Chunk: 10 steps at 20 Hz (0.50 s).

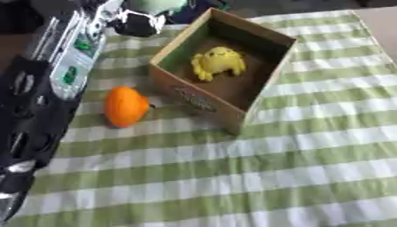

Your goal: Pick up objects on the table and place them in the box.

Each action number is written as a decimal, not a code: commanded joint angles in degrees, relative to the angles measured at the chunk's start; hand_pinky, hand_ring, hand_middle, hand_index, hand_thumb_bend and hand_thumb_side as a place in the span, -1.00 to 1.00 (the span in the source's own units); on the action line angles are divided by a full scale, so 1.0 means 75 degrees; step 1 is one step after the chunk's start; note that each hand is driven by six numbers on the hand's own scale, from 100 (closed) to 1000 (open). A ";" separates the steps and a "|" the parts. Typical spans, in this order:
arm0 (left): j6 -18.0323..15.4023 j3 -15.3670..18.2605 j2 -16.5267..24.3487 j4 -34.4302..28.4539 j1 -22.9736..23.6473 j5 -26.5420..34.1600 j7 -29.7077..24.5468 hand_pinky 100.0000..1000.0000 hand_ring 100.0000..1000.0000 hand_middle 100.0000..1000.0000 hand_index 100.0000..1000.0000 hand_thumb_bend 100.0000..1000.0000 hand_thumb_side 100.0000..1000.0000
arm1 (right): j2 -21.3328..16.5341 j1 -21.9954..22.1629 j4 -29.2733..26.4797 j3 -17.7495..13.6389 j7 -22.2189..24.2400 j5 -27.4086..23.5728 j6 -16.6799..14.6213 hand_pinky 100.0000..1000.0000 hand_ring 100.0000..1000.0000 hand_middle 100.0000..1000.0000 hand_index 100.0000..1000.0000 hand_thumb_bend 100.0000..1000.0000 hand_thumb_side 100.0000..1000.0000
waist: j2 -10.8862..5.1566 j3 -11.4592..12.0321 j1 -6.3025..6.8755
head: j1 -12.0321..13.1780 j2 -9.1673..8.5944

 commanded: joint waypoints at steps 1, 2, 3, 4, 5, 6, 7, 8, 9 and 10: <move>-0.0034 0.0030 0.0046 -0.0002 -0.0206 -0.0084 0.0100 -0.35 0.03 -0.12 0.24 -1.00 -0.57 | -0.0086 -0.0107 -0.0147 -0.0017 0.0024 -0.0047 -0.0019 0.48 0.45 0.02 0.67 -1.00 1.00 | -0.0138 -0.0007 -0.0037 | 0.0027 -0.0076; -0.0040 0.0030 0.0045 0.0007 -0.0207 -0.0085 0.0108 -0.35 0.03 -0.12 0.24 -1.00 -0.57 | -0.0086 -0.0107 -0.0147 -0.0017 0.0025 -0.0048 -0.0018 0.48 0.45 0.02 0.67 -1.00 1.00 | -0.0138 -0.0007 -0.0037 | 0.0027 -0.0077; -0.0044 0.0031 0.0044 0.0013 -0.0208 -0.0086 0.0115 -0.35 0.03 -0.12 0.24 -1.00 -0.57 | -0.0086 -0.0107 -0.0147 -0.0018 0.0025 -0.0048 -0.0018 0.48 0.45 0.02 0.67 -1.00 1.00 | -0.0138 -0.0007 -0.0037 | 0.0027 -0.0077; -0.0046 0.0031 0.0043 0.0018 -0.0209 -0.0086 0.0119 -0.35 0.03 -0.12 0.24 -1.00 -0.57 | -0.0086 -0.0107 -0.0147 -0.0018 0.0025 -0.0048 -0.0018 0.48 0.45 0.02 0.67 -1.00 1.00 | -0.0138 -0.0007 -0.0037 | 0.0027 -0.0077; -0.0068 -0.0001 0.0013 0.0008 -0.0237 -0.0101 0.0133 -0.35 0.04 -0.10 0.25 -1.00 -0.56 | -0.0077 -0.0130 -0.0147 -0.0014 0.0031 -0.0050 -0.0015 0.48 0.46 0.01 0.67 -1.00 1.00 | -0.0106 -0.0045 -0.0062 | 0.0250 -0.0090; -0.0133 -0.0106 -0.0091 0.0053 -0.0304 -0.0162 0.0184 -0.35 0.04 -0.10 0.25 -1.00 -0.56 | 0.0006 -0.0228 -0.0147 0.0026 0.0053 -0.0094 -0.0041 0.48 0.46 0.01 0.67 -1.00 1.00 | -0.0007 -0.0153 -0.0073 | 0.0511 -0.0165; -0.0202 -0.0232 -0.0227 0.0162 -0.0325 -0.0244 0.0261 -0.35 0.04 -0.10 0.25 -1.00 -0.57 | 0.0078 -0.0319 -0.0147 0.0062 0.0084 -0.0134 -0.0057 0.48 0.46 0.01 0.67 -1.00 1.00 | 0.0064 -0.0281 -0.0058 | 0.0702 -0.0224; -0.0246 -0.0324 -0.0378 0.0299 -0.0320 -0.0336 0.0351 -0.35 0.04 -0.10 0.25 -1.00 -0.57 | 0.0120 -0.0367 -0.0147 0.0084 0.0113 -0.0162 -0.0061 0.48 0.46 0.01 0.67 -1.00 1.00 | 0.0099 -0.0353 -0.0045 | 0.0810 -0.0252; -0.0278 -0.0384 -0.0539 0.0453 -0.0312 -0.0435 0.0448 -0.35 0.05 -0.10 0.25 -1.00 -0.58 | 0.0140 -0.0383 -0.0147 0.0089 0.0133 -0.0180 -0.0058 0.48 0.46 0.01 0.67 -1.00 1.00 | 0.0119 -0.0375 -0.0036 | 0.0856 -0.0270; -0.0305 -0.0428 -0.0703 0.0614 -0.0303 -0.0535 0.0548 -0.35 0.05 -0.10 0.25 -1.00 -0.58 | 0.0149 -0.0383 -0.0147 0.0085 0.0145 -0.0188 -0.0052 0.48 0.46 0.01 0.67 -1.00 1.00 | 0.0130 -0.0374 -0.0029 | 0.0870 -0.0281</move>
